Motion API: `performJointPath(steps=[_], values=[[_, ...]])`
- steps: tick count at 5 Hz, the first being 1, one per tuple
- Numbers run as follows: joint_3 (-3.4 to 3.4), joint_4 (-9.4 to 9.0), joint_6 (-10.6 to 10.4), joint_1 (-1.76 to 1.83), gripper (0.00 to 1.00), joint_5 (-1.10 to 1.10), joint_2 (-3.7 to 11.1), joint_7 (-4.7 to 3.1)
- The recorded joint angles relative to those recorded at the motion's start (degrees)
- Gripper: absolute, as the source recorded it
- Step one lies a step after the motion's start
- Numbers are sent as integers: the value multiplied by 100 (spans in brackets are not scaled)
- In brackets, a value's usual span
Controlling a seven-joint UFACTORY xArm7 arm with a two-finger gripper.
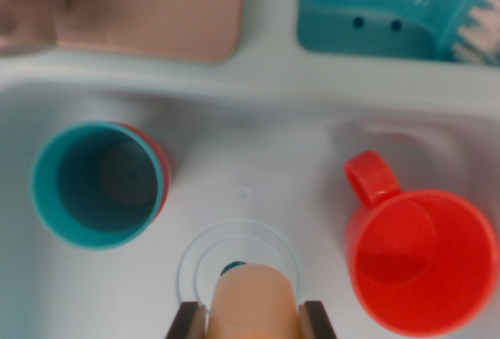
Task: Pick detergent from the sink
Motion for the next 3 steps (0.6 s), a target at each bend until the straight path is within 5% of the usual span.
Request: performJointPath(steps=[3], values=[[2,173,234,2,100,4,-62,-12]])
